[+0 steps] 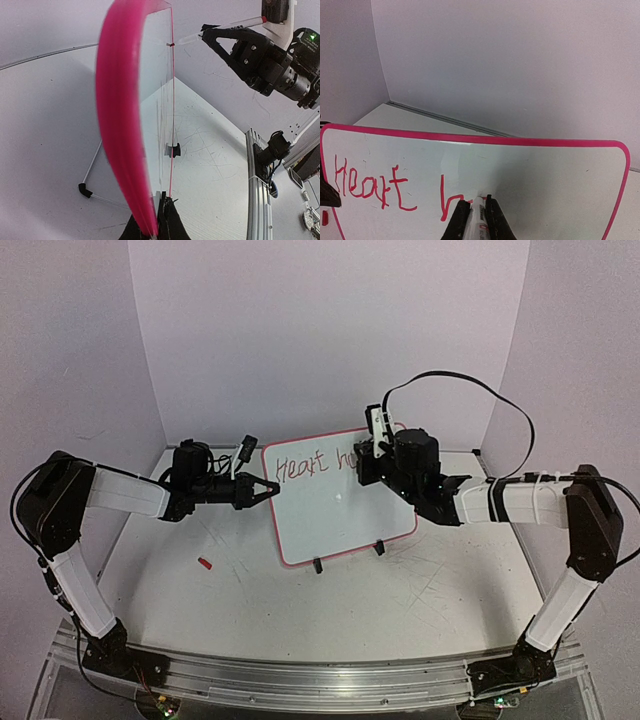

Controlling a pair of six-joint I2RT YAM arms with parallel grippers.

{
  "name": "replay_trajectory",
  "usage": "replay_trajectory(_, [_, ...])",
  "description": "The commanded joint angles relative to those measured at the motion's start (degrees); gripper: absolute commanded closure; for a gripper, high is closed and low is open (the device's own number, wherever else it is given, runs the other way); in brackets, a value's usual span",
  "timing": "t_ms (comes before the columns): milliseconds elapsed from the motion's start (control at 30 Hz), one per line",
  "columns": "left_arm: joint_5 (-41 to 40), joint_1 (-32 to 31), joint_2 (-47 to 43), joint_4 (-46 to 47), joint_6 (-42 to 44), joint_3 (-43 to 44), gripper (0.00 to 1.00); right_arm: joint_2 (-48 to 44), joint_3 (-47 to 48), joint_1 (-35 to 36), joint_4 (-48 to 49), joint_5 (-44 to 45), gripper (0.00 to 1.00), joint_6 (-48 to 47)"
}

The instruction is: Write a sentence on the whiteboard

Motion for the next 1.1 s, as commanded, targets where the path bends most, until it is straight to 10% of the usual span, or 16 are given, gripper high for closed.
replay_trajectory(0, [-8.5,0.6,-0.2,-2.2,8.3,0.8,1.00,1.0,0.4,0.1,0.2,-2.0,1.00,1.6])
replay_trajectory(1067, [-8.1,0.6,-0.2,-2.4,8.0,1.2,1.00,-2.4,1.7,-2.0,2.9,-0.2,1.00,-1.1])
